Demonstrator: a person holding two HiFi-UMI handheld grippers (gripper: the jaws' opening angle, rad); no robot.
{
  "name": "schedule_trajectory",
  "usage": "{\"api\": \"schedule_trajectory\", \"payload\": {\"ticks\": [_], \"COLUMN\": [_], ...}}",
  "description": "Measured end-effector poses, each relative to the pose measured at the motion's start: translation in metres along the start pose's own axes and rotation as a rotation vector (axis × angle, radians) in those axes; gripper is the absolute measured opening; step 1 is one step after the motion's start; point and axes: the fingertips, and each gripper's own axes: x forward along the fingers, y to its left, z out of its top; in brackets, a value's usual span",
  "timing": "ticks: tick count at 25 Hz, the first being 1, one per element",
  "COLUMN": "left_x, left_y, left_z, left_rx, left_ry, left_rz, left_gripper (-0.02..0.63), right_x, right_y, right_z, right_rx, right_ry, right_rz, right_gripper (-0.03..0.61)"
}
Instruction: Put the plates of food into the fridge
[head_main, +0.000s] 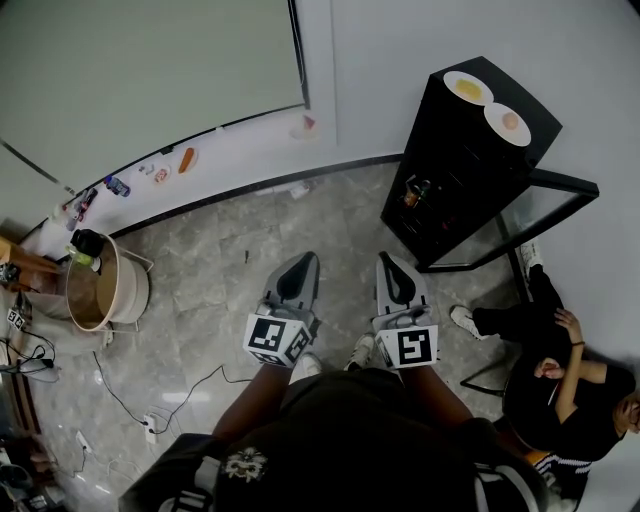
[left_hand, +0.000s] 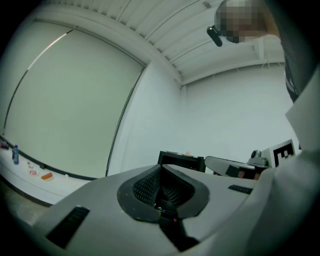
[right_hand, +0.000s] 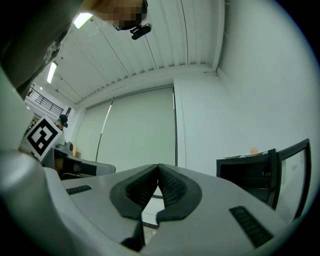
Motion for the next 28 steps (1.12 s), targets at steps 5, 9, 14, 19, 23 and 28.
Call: {"api": "schedule_trajectory", "payload": {"ticks": [5, 9, 14, 19, 23, 28], "left_x": [0.020, 0.038, 0.056, 0.070, 0.079, 0.094], "left_y": [0.000, -0.008, -0.022, -0.032, -0.033, -0.031], "left_z": [0.001, -0.001, -0.005, -0.010, -0.010, -0.013], "left_rx": [0.044, 0.048, 0.054, 0.060, 0.065, 0.069], "left_ry": [-0.003, -0.005, -0.009, 0.006, 0.014, 0.023], "left_rz": [0.025, 0.036, 0.044, 0.044, 0.037, 0.013], "left_gripper": [0.026, 0.026, 0.026, 0.026, 0.026, 0.026], "right_x": [0.005, 0.008, 0.010, 0.010, 0.012, 0.023], "right_y": [-0.022, -0.046, -0.065, -0.081, -0.088, -0.095], "right_z": [-0.003, -0.006, -0.010, -0.019, -0.025, -0.023], "right_rx": [0.000, 0.014, 0.018, 0.025, 0.023, 0.037], "right_ry": [0.003, -0.008, -0.015, -0.004, 0.010, -0.011], "right_rz": [0.008, 0.013, 0.045, 0.055, 0.053, 0.039], "right_gripper": [0.025, 0.025, 0.025, 0.025, 0.025, 0.025]}}
